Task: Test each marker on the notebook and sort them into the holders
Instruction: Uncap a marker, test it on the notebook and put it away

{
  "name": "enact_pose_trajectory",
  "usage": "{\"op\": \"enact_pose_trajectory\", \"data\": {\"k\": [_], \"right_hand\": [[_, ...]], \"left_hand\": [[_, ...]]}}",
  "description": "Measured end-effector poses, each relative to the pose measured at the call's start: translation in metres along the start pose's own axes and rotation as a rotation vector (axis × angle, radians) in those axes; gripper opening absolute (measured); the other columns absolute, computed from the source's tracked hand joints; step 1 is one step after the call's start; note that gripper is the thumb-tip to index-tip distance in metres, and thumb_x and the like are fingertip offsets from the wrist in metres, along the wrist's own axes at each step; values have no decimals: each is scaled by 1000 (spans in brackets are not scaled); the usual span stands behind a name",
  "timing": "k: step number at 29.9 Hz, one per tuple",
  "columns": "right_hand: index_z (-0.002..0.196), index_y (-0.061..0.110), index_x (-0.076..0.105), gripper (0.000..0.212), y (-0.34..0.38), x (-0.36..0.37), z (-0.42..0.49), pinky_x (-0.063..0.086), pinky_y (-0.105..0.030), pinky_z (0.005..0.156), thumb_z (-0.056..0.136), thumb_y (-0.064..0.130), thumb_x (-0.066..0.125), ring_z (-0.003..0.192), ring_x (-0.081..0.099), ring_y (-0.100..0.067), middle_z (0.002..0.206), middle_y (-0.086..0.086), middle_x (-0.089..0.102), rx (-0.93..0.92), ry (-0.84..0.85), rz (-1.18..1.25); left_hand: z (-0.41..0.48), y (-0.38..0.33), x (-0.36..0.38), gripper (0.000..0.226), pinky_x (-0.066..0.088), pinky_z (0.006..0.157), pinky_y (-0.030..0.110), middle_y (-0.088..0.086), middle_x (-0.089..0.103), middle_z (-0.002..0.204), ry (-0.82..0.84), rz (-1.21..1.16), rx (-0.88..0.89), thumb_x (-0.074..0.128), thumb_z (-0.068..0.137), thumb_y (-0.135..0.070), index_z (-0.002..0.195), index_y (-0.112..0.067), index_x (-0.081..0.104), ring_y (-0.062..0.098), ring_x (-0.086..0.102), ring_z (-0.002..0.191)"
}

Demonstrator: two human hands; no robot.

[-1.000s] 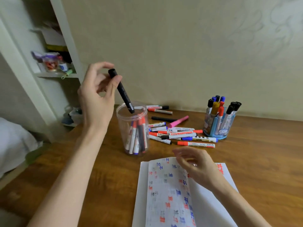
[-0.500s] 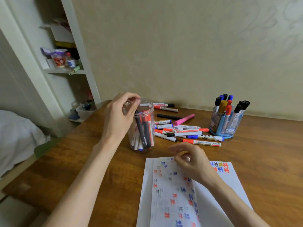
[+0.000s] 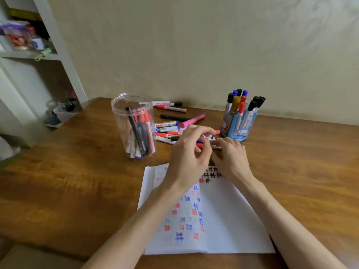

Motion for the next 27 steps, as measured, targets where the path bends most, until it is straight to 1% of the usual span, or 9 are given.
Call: {"op": "enact_pose_trajectory", "data": {"k": [4,9,12,14,16,18,20,23,27], "right_hand": [[119,17,74,30,-16,0,-3,37,-44,78,89,24,73,107,51,-41,110,-13,61,-2,-14,-26],[114,26,71,21,-32,4,-4,31,-40,86,101,41,64,113,53,-27,118,0,66,33,111,-63],[113,28,70,15,-24,-10,-5,46,-47,96,102,38,65,108,66,-21,113,8,76,-28,194,118],[113,28,71,15,-13,-21,-12,57,-43,89,101,36,68,99,72,-14,105,12,77,-82,276,228],[110,30,72,13,-5,-29,-22,60,-28,73,100,37,69,93,74,-8,98,16,75,-96,347,329],[103,27,76,14,-7,-41,-30,55,-20,63,96,39,74,85,74,-5,90,13,76,-28,297,457],[95,19,80,20,-18,-49,-41,53,-23,65,88,37,83,77,71,-8,84,4,77,165,204,799],[95,13,82,29,-18,-33,-63,47,-35,75,82,38,85,78,61,-18,81,-4,73,420,189,1215],[83,16,79,26,-4,-22,-75,44,-30,62,94,40,76,65,56,-17,70,-7,66,366,118,1130]], "left_hand": [[-14,26,42,26,57,71,20,-5,66,115,119,-92,-189,60,98,-4,120,-17,67,8,66,96],[-31,56,40,30,58,79,24,-9,62,117,162,-6,-224,62,98,-7,123,-23,64,8,65,100],[-30,68,27,40,58,93,31,-12,48,138,94,226,-190,69,97,-18,134,-29,59,3,45,130],[-28,68,28,46,53,100,34,-11,47,142,142,289,-162,71,95,-27,140,-29,58,5,38,135],[-29,65,30,36,49,101,37,-8,63,128,194,346,-134,71,94,-29,130,-26,67,9,48,124],[-31,63,29,29,50,95,28,-8,69,114,222,313,-136,71,94,-27,123,-24,71,8,56,112],[-35,60,29,33,51,84,13,-10,69,113,272,216,-149,71,92,-28,125,-23,70,4,60,106],[-37,49,32,43,53,79,9,-11,69,116,336,133,-112,66,89,-37,128,-20,69,-1,64,92],[-39,38,39,41,48,79,5,-16,70,107,403,115,-67,68,87,-39,123,-20,73,-13,61,87]]}}
Point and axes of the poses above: each hand's wrist, its own z-axis towards the middle knuckle, its own x-axis out of the palm, y = z × x, the point moved 8 cm from there along z, towards the middle knuckle
